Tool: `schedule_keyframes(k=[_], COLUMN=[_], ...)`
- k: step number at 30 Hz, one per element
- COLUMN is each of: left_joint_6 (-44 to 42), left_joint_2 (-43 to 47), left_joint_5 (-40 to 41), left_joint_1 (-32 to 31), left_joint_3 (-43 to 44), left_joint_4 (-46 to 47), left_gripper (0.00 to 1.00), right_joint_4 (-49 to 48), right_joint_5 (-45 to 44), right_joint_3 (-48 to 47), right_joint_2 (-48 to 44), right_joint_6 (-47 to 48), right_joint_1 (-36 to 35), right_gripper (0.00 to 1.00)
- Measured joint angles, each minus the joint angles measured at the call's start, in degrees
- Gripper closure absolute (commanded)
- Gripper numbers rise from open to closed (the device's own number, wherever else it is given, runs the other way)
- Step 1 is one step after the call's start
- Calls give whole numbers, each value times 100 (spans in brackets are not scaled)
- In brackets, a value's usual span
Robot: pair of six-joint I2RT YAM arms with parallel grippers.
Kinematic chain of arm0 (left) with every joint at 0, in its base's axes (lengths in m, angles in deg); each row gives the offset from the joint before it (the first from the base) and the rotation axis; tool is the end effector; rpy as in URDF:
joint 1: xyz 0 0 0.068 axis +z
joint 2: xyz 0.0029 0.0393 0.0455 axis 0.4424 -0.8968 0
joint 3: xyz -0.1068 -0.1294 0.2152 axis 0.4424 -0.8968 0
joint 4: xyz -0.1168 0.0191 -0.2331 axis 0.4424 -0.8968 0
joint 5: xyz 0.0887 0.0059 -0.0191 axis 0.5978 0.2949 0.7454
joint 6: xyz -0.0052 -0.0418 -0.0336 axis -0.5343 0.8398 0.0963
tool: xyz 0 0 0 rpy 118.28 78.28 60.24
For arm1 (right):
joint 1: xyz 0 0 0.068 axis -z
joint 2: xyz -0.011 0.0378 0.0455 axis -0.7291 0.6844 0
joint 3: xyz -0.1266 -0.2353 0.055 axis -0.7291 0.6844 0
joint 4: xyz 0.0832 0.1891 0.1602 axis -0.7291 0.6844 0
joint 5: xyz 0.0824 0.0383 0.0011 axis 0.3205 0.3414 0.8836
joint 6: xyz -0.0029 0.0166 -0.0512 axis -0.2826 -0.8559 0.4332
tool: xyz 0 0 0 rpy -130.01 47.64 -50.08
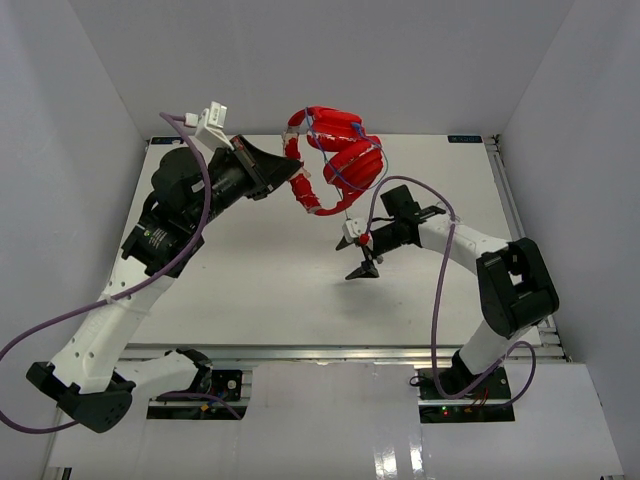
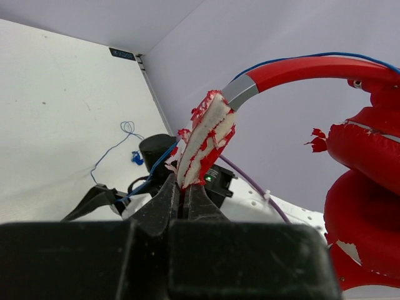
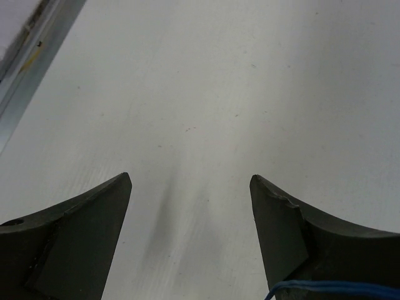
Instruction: Wrap the headphones
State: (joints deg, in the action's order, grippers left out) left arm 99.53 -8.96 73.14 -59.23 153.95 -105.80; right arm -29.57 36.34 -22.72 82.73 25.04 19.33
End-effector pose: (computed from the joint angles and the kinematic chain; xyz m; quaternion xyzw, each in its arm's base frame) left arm 0.1850 -0.1263 0.4806 -0.0411 0.7217 -0.4869 0.4903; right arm 0.2757 0.1777 0.2091 -0.7239 0.4443 0.3484 0.3965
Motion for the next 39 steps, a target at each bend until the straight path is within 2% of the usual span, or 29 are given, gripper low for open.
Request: schedule_keyframes(k=[5, 9, 13, 28, 31, 39], left_joint_6=[-66, -97, -121, -200, -200, -267], left_joint_2=[4, 4, 17, 507, 560, 576], left_joint_5=[79, 104, 121, 185, 190, 245], left_joint_1=[0, 0, 0, 0, 0, 0], left_joint_3=[-90, -100, -100, -98, -98, -98], left_joint_4=[-2, 1, 0, -7, -27, -99], left_gripper=[100, 100, 100, 100, 100, 100], right_joint_4=[376, 428, 436, 411, 393, 280], right_joint_5=[-101, -164, -228, 99, 192, 301], right_joint_3=[392, 406, 407, 114, -126, -352], right_joint_2=[-890, -1185, -948, 336, 433, 526], right_joint_6=[-44, -77, -151, -518, -542, -645], right_joint_1=[28, 48, 49, 289, 297, 354], right_gripper=[17, 22, 26, 27, 34, 40])
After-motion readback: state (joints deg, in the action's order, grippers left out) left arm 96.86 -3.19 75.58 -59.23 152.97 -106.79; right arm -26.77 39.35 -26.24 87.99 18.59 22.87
